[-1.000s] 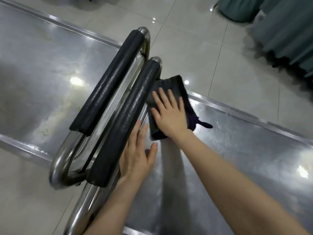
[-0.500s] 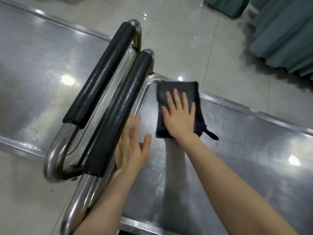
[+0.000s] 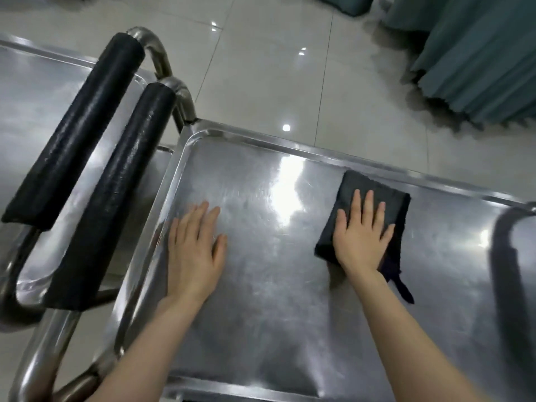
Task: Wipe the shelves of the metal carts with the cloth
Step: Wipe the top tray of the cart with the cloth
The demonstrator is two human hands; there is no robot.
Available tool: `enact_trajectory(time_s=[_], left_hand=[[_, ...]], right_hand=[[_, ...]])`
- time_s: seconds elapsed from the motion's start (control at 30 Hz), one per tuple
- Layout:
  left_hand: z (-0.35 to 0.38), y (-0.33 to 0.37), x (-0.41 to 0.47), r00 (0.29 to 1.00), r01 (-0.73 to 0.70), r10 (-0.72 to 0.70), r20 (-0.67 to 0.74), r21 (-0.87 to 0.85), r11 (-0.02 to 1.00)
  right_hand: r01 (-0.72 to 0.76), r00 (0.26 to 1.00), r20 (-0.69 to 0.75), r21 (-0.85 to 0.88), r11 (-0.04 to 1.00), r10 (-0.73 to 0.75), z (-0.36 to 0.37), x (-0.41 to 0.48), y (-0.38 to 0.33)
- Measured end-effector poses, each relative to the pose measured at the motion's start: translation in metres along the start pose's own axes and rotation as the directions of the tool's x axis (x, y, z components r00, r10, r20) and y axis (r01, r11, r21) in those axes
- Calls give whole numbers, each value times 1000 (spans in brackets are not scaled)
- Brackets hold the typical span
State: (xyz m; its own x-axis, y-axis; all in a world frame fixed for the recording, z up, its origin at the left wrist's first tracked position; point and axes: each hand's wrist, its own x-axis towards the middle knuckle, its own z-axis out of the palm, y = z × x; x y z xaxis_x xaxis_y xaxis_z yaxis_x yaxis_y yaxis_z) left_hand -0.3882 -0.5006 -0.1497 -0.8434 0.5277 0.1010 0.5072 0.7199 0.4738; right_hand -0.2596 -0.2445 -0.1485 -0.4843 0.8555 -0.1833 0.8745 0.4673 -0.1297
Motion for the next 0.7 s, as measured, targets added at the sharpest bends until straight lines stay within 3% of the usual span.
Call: enact_trajectory(time_s=[0.03, 0.1, 0.17, 0.23, 0.3, 0.4, 0.57, 0.63, 0.7], left_hand=[[2, 4, -3, 1000, 14, -14, 3, -26, 1000], [5, 8, -7, 999, 36, -37, -3, -52, 998], [6, 6, -4, 999, 52, -52, -5, -71, 996], [7, 6, -3, 999, 49, -49, 8, -51, 997], [8, 15, -2, 999, 42, -42, 11, 7, 999], [23, 58, 2, 997, -43, 41, 69, 29, 999], [80, 158, 6, 918, -277, 277, 285, -40, 960], [95, 177, 2, 929, -230, 234, 286, -47, 972], [101, 179, -3, 951, -177, 185, 249, -55, 983]], right_hand=[[35, 999, -2, 0, 999, -35, 4, -1, -20], [275, 961, 3, -24, 961, -275, 17, -18, -62], [531, 847, 13, -30, 847, -531, 30, -44, -91], [657, 753, 21, 14, 754, -657, 35, -58, -89], [702, 711, 21, 38, 712, -702, 33, -59, -57], [604, 797, 1, 3, 797, -604, 20, -45, 27], [180, 984, -11, -45, 983, -180, -27, 21, 203], [-57, 998, -4, 10, 998, 57, -43, 46, 238], [-194, 980, -31, 27, 981, 195, -43, 54, 234]])
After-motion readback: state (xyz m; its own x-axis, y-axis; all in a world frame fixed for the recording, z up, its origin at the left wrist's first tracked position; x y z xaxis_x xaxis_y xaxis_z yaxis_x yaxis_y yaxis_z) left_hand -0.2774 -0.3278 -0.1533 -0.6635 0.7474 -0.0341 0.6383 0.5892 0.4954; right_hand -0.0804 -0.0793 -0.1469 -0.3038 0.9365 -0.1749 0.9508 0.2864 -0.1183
